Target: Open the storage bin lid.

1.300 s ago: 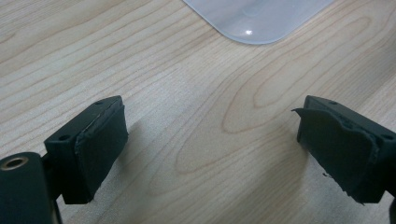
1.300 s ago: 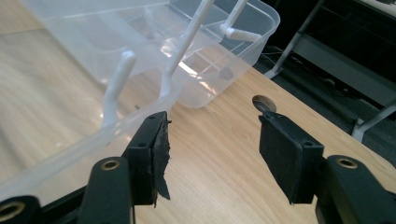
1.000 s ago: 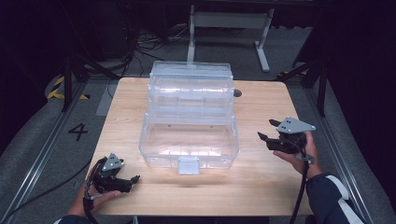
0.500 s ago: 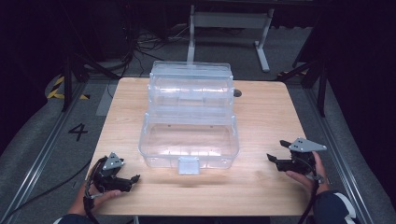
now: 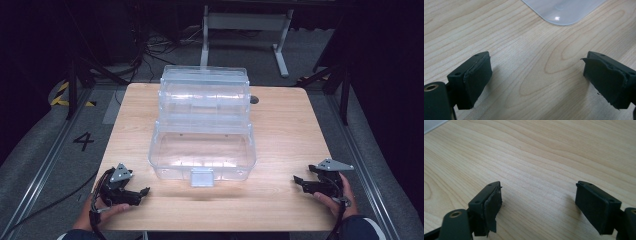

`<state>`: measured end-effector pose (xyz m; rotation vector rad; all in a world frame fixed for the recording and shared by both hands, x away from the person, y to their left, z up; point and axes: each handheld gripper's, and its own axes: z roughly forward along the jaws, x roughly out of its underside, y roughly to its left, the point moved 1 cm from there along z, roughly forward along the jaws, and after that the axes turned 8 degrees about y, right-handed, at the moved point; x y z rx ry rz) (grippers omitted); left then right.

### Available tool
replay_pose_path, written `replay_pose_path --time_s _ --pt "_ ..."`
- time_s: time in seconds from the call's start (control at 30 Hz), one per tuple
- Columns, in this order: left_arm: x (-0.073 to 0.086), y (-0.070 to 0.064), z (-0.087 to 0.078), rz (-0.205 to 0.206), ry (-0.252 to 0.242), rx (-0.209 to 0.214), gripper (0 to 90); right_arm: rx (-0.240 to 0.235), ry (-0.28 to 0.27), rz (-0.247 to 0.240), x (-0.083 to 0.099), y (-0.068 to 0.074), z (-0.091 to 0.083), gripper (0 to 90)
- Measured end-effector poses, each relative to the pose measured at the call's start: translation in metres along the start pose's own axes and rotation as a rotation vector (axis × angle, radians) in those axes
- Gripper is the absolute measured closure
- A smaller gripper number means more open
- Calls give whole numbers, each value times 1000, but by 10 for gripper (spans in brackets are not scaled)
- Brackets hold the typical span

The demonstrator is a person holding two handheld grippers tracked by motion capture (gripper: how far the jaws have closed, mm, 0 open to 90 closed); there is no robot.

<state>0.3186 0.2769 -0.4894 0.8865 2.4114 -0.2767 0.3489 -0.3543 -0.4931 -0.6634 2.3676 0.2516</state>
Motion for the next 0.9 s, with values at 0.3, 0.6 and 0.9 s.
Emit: replay_pose_path --time_s 0.3,0.6,0.9 --pt "-1 2 0 11 3 2 83 0 1 2 0 0 0 196" --pt "-1 2 1 -2 0 3 83 25 17 27 -2 -1 3 111" --pt "-2 3 2 -14 0 3 83 26 19 29 -2 -1 3 106"
